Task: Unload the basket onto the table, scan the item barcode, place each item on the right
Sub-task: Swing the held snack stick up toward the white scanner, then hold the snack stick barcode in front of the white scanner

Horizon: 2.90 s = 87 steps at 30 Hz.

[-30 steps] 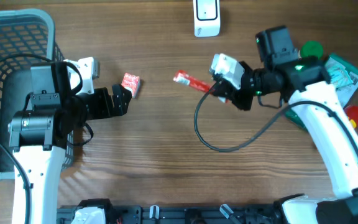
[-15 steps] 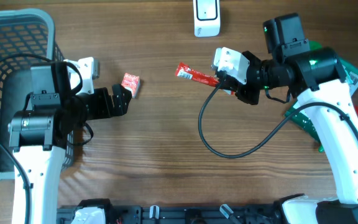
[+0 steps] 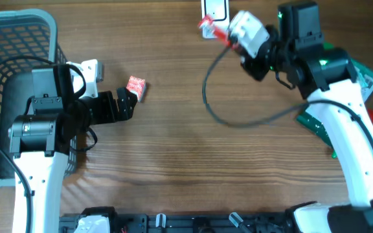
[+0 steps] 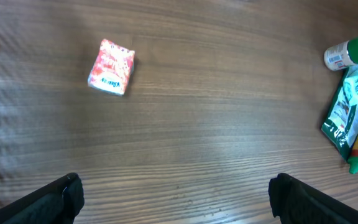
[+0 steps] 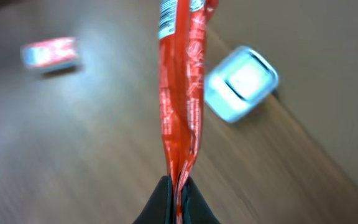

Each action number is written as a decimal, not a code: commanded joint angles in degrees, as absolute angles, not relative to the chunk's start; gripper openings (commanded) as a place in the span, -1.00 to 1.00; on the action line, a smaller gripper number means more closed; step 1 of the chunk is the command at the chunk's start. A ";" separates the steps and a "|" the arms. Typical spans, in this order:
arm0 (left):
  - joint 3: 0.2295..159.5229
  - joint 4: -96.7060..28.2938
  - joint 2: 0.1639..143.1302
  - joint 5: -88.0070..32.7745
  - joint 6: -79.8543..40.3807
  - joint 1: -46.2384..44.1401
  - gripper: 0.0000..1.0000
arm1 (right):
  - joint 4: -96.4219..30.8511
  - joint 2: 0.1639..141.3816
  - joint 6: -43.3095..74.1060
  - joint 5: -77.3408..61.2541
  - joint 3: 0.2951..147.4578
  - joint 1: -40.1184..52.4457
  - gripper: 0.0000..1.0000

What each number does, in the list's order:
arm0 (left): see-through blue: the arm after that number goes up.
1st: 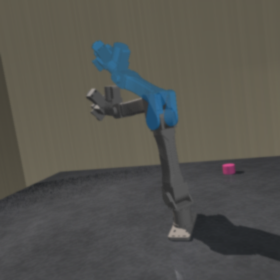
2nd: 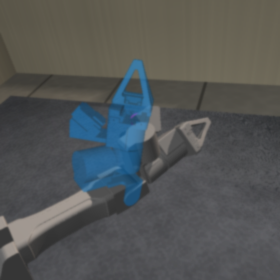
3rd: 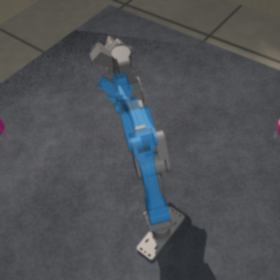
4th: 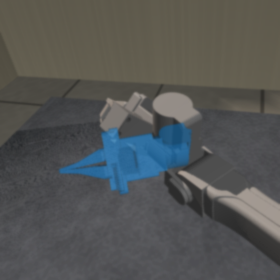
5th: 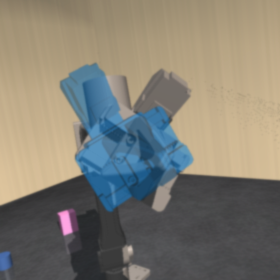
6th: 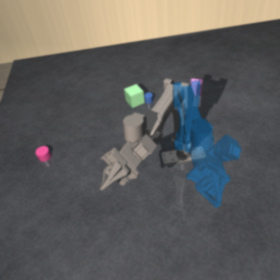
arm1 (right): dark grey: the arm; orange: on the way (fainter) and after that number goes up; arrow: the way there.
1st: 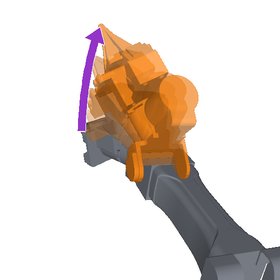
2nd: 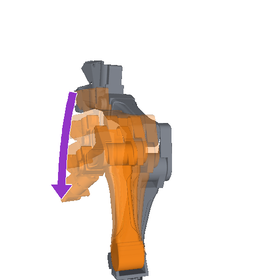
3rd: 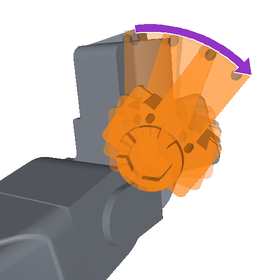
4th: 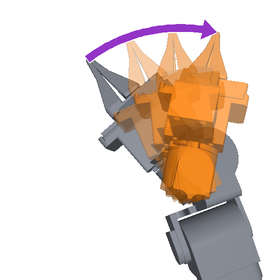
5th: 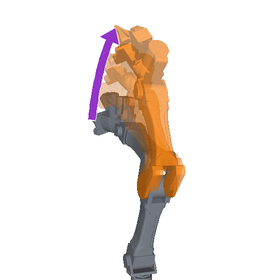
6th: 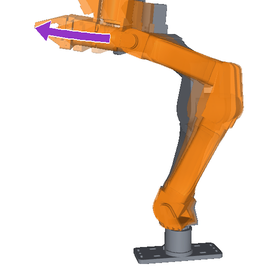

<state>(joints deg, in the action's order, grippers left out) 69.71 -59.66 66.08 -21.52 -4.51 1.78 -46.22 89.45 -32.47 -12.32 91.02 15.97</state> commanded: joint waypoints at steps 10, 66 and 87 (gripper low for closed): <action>70.13 -59.51 66.00 -22.39 -3.22 1.78 1.00 | -11.99 115.68 -28.49 49.63 91.44 24.86 -0.91; 70.13 -59.51 66.00 -22.41 -3.22 1.78 1.00 | 39.81 143.28 -78.02 66.43 91.44 31.33 -0.91; 70.13 -59.51 66.00 -22.41 -3.22 1.78 1.00 | 44.12 143.28 -78.04 68.69 91.46 30.41 -0.91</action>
<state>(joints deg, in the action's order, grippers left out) 69.71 -59.64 66.08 -21.52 -4.51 1.78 40.07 142.47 -77.93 67.11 90.91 31.18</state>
